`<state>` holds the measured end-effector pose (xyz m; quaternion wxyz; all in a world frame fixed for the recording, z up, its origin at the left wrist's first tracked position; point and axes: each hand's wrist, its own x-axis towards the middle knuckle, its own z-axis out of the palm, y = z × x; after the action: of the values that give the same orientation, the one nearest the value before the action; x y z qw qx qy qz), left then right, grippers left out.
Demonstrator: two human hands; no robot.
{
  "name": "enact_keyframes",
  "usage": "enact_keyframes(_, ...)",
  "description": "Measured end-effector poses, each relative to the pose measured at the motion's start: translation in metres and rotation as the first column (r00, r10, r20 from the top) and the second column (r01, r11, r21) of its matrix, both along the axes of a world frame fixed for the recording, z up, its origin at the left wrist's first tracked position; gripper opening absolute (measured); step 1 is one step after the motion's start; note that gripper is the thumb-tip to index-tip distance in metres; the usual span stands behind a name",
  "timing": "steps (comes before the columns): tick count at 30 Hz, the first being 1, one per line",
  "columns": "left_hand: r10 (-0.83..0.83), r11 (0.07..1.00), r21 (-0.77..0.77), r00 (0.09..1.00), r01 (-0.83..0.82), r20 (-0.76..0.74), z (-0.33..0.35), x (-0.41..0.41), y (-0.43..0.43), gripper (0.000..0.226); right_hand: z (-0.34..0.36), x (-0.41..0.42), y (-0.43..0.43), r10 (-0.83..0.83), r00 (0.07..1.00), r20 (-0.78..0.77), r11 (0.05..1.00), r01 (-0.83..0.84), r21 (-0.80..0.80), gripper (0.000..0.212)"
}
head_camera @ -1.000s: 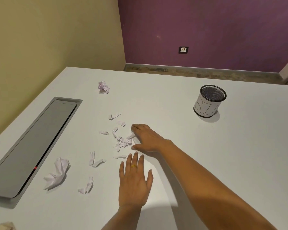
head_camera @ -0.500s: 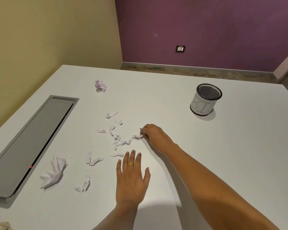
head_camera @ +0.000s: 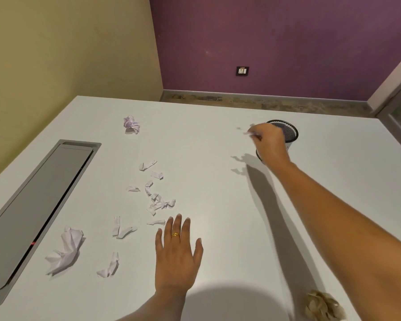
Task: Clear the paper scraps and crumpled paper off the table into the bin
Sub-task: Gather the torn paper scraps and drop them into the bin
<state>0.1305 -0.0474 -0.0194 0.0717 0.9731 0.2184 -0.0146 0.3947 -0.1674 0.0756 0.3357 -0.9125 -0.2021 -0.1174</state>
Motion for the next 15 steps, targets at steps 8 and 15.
enact_keyframes(8, 0.003, 1.0, -0.004, 1.0, -0.003, 0.019, -0.003, 0.001, 0.001, 0.057, 0.003, 0.043, -0.042, -0.382, 0.902, -0.201, 0.924, 0.364, -0.121, 0.025)
enact_keyframes(15, 0.007, 1.0, -0.01, 1.0, -0.007, 0.025, -0.003, 0.001, 0.001, 0.056, 0.002, 0.041, -0.037, -0.323, 0.928, -0.187, 0.939, 0.29, -0.185, 0.032)
